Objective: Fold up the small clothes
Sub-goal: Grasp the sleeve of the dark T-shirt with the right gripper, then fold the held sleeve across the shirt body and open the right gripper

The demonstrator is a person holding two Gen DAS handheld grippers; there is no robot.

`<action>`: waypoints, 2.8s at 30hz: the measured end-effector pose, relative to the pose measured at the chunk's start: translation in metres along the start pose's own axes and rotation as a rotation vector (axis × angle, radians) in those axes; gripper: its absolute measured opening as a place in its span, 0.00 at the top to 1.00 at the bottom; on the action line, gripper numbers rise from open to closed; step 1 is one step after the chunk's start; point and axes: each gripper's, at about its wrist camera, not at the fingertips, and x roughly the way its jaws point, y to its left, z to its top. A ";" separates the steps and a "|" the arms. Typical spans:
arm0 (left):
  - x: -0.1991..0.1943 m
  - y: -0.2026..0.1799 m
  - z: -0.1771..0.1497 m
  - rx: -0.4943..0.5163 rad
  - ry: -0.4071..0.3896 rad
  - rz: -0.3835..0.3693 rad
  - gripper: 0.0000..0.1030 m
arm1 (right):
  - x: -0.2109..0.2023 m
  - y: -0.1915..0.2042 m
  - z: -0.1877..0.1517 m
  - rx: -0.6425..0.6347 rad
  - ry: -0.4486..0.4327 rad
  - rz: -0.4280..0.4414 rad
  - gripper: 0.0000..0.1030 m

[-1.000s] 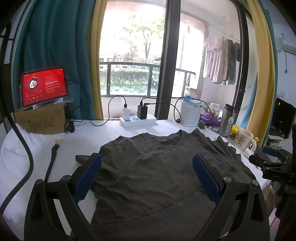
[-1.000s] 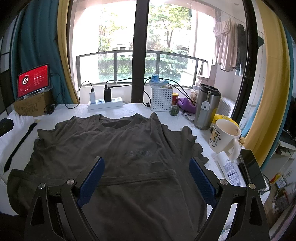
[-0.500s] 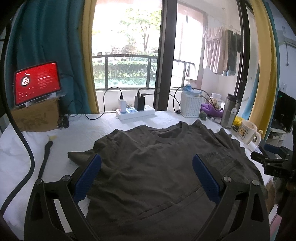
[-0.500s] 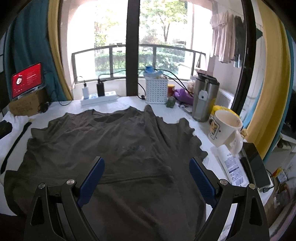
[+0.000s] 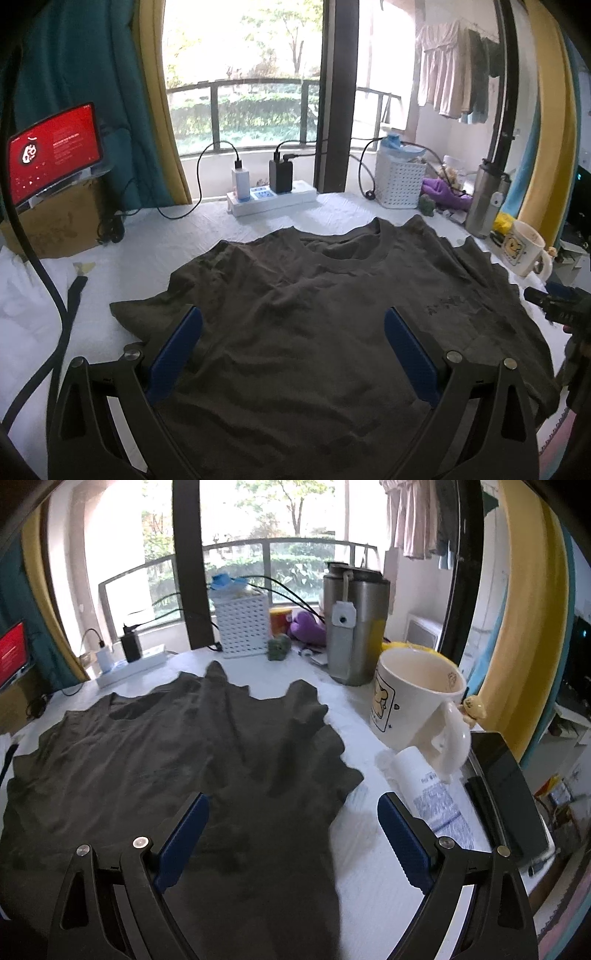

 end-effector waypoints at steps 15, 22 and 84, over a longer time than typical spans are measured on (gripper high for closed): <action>0.047 0.022 0.017 -0.053 0.060 0.100 0.05 | 0.095 -0.001 0.055 -0.093 0.114 0.029 0.20; 0.060 0.042 0.019 -0.067 0.076 0.148 0.05 | 0.127 -0.005 0.062 -0.102 0.156 0.010 0.55; 0.002 0.094 -0.013 -0.123 0.027 0.115 0.05 | 0.049 0.061 0.006 -0.087 0.127 0.184 0.78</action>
